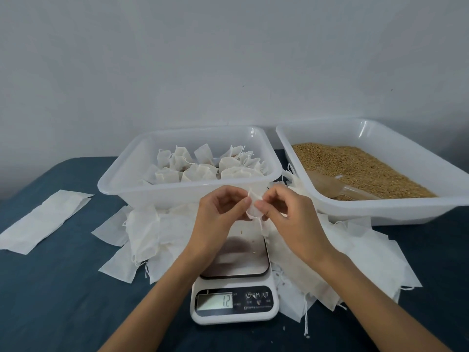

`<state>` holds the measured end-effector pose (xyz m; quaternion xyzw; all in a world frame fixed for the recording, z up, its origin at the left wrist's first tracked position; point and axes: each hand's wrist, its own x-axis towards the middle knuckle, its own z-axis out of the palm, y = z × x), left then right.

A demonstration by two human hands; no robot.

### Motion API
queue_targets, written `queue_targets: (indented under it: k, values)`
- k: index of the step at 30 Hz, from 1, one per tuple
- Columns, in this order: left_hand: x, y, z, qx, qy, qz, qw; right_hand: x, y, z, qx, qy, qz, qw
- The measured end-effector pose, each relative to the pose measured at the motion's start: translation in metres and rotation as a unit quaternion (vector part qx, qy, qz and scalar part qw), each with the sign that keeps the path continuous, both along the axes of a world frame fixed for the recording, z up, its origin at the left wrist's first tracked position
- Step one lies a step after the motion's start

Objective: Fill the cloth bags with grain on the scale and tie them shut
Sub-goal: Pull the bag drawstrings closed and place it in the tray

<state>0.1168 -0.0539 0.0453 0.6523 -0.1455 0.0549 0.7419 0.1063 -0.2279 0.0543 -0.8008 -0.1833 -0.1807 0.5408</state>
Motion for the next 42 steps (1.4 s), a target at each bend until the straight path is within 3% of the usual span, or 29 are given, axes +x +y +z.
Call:
queue_targets:
  k: [2, 5, 8, 10, 13, 17, 19, 21, 24, 26, 29, 32, 36, 42]
  values:
    - [0.000, 0.000, 0.002, 0.014, -0.015, 0.018, 1.000, -0.001, -0.001, 0.000, -0.028, -0.041, -0.008, 0.999]
    - [-0.002, -0.002, 0.002, 0.038, -0.042, 0.043, 0.997, 0.001, -0.005, -0.003, -0.154, -0.124, -0.003, 0.980]
    - [-0.004, -0.003, 0.002, 0.031, -0.057, 0.048, 0.997, 0.002, -0.005, -0.007, -0.215, -0.136, -0.035, 0.966]
    - [-0.006, -0.003, 0.004, 0.023, -0.062, 0.030, 0.997, 0.001, -0.002, -0.006, -0.179, -0.104, -0.033, 0.978]
    - [-0.007, -0.003, 0.006, 0.023, -0.056, 0.010, 0.998, 0.001, 0.000, 0.000, -0.034, -0.009, -0.012, 0.999]
    - [-0.004, -0.002, 0.005, 0.034, -0.064, 0.094, 0.993, -0.004, -0.003, 0.011, 0.120, 0.033, 0.029, 0.992]
    - [-0.001, 0.002, 0.008, 0.015, -0.028, 0.095, 0.995, -0.004, -0.006, 0.014, 0.162, 0.032, 0.039, 0.986]
    - [-0.001, 0.004, 0.011, -0.045, 0.057, 0.013, 0.997, -0.001, -0.008, 0.012, 0.195, 0.038, 0.034, 0.979]
    - [-0.004, 0.000, 0.009, -0.094, 0.104, -0.086, 0.986, 0.003, -0.010, 0.009, 0.201, 0.031, 0.022, 0.979]
    - [-0.007, -0.002, 0.009, -0.074, 0.069, -0.050, 0.994, 0.004, -0.010, 0.008, 0.180, 0.005, -0.010, 0.984]
    - [-0.006, -0.001, 0.007, 0.033, -0.020, 0.053, 0.998, 0.005, -0.011, 0.005, 0.112, -0.047, -0.096, 0.988]
    - [-0.008, -0.003, 0.005, 0.081, -0.062, 0.059, 0.993, 0.005, -0.011, 0.002, 0.096, -0.056, -0.081, 0.991]
    - [-0.010, -0.004, 0.003, 0.105, -0.080, 0.064, 0.989, 0.003, -0.009, 0.002, 0.128, -0.014, -0.037, 0.991]
    - [-0.008, -0.002, 0.008, 0.045, -0.055, 0.088, 0.994, 0.005, -0.011, 0.001, 0.166, 0.003, -0.025, 0.986]
